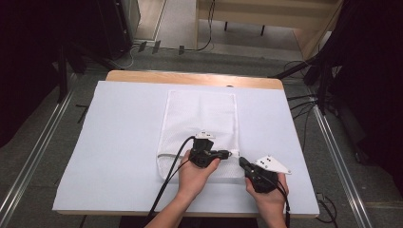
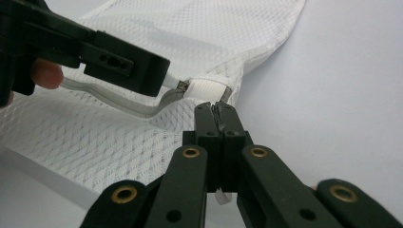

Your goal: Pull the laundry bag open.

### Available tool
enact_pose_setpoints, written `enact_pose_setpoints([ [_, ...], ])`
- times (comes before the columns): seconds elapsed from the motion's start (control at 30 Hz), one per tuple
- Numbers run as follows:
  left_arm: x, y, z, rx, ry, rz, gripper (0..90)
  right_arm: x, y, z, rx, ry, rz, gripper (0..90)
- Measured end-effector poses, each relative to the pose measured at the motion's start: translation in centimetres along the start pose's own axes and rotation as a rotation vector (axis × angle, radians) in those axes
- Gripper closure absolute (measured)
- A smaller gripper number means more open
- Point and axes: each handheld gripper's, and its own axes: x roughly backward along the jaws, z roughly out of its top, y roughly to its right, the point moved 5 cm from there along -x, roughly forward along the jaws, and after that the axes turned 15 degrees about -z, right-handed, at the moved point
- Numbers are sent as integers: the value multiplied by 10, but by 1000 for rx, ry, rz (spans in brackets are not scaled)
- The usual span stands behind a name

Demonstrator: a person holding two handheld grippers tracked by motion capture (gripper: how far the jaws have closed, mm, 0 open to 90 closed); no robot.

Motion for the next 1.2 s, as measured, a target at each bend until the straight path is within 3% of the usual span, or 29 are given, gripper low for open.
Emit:
enact_pose_setpoints([
  [0.27, 5, 0, -4, -72, -17, 74, 885, 2, 0, 1, 26, 11, -34, 900],
  [0.4, 11, -6, -8, -56, -11, 74, 885, 3, -1, 2, 31, 13, -40, 900],
  [0.53, 20, -13, -13, -55, -3, 113, 885, 3, -1, 1, 32, 10, -49, 900],
  [0.7, 47, -30, -19, -11, 40, 144, 886, 6, 7, 2, 14, 11, -65, 900],
  [0.83, 66, -38, -22, -2, 61, 171, 885, 7, 9, 1, 15, 5, -60, 900],
  [0.9, 80, -44, -25, 11, 80, 202, 885, 7, 9, 1, 18, 2, -61, 900],
  [1.2, 141, -70, -45, 78, 138, 261, 885, 9, 14, 0, 6, -3, -67, 900],
])
